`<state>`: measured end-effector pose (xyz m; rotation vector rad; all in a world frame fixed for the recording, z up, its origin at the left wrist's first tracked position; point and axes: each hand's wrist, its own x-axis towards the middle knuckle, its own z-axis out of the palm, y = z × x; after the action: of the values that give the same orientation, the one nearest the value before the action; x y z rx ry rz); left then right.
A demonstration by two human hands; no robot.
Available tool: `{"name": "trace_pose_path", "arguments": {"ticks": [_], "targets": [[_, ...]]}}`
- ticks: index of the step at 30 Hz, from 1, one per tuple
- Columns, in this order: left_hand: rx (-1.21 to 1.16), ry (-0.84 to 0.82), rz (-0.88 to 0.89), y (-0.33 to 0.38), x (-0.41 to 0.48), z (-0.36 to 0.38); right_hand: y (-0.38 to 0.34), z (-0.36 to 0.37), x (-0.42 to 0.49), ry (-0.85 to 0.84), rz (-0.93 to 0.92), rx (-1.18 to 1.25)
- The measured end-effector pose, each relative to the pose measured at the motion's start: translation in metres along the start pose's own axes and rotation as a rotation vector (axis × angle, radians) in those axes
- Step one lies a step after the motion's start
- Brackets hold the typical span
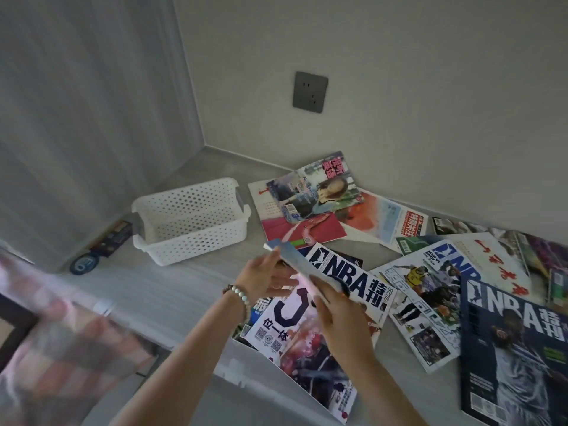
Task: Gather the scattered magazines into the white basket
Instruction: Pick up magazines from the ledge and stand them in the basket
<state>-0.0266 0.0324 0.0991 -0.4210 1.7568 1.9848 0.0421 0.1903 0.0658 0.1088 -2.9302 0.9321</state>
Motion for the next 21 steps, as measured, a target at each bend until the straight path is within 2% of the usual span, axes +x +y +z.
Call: {"name": "trace_pose_path", "arguments": {"ticks": [2,4,6,9,11,13,17,21], "targets": [[0.011,0.001,0.159,0.018,-0.007,-0.009,-0.009,-0.026,0.016,0.031,0.003,0.1],[0.09,0.096,0.248,0.032,-0.008,-0.025,-0.022,-0.049,0.033,0.058,-0.008,0.286],[0.128,0.168,0.256,0.043,-0.003,-0.044,-0.038,-0.069,0.055,0.069,-0.052,0.405],[0.101,0.189,0.259,0.059,0.01,-0.072,-0.066,-0.088,0.092,0.05,-0.063,0.568],[0.061,0.147,0.263,0.075,0.015,-0.092,-0.083,-0.086,0.118,0.049,-0.042,0.637],[0.022,0.1,0.346,0.093,0.021,-0.114,-0.099,-0.078,0.145,0.06,-0.047,0.646],[0.026,0.194,0.421,0.13,0.038,-0.169,-0.127,-0.051,0.202,0.093,-0.05,0.66],[0.067,0.288,0.507,0.162,0.06,-0.224,-0.162,-0.015,0.258,0.057,-0.09,0.716]]}}
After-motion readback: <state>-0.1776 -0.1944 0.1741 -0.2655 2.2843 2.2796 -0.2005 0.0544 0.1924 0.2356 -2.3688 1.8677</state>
